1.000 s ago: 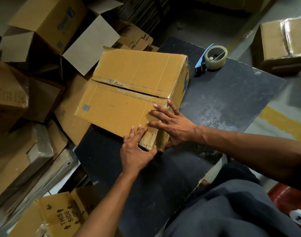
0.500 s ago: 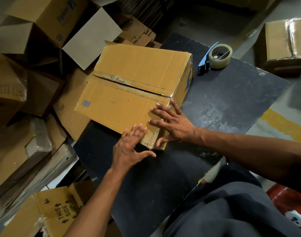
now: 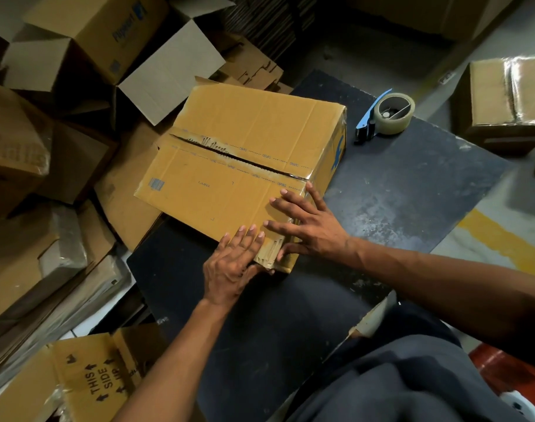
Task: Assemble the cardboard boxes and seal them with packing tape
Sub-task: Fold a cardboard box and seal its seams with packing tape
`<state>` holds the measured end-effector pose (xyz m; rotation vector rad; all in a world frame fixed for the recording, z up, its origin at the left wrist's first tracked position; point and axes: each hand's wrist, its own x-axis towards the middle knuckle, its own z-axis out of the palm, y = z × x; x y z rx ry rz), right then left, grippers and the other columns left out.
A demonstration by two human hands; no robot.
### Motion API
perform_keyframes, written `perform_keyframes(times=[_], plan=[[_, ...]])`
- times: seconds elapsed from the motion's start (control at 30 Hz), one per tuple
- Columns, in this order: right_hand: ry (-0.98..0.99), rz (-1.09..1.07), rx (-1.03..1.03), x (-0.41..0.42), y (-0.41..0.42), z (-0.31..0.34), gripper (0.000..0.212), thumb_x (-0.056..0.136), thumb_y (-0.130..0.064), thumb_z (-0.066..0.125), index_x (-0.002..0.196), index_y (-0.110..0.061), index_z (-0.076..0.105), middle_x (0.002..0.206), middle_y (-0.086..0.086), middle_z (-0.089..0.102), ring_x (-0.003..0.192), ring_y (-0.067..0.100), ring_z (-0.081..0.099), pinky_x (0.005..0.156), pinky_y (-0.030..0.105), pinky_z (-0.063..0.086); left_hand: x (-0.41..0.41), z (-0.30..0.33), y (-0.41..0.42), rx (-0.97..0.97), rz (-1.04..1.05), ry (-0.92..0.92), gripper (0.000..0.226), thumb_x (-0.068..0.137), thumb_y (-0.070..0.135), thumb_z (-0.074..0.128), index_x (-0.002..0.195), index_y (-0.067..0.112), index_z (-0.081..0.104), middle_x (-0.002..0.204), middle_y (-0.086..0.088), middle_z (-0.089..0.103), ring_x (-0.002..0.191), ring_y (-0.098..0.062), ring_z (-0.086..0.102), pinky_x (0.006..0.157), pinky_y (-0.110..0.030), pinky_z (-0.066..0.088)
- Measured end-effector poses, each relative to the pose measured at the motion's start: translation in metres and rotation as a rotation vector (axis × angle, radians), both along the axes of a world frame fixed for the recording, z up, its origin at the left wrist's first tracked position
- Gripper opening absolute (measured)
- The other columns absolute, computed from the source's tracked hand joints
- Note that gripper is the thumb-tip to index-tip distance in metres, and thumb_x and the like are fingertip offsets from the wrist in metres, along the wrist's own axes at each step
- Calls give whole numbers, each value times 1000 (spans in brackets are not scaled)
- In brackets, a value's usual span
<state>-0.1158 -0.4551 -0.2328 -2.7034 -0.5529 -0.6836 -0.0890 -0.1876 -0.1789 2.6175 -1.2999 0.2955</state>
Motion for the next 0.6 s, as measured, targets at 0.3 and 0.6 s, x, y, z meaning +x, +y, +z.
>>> perform_keyframes(times=[0.3,0.6], plan=[[10,1,-55,-3,-1,4,66,98,-70,49,154,-35,46,165,10,35,156,34,24,115,72,25,-25,-10,-14,17,54,-43,51,106,54,48,150,30,52,162,-17,39,151,-38,35,117,-67,33],[41,24,-113,-4,-5,10,73,98,-72,45,155,-28,45,164,7,38,155,31,26,115,71,26,-40,-18,-34,-105,216,-61,43,105,35,50,146,28,59,158,-17,46,149,-38,39,115,-71,28]])
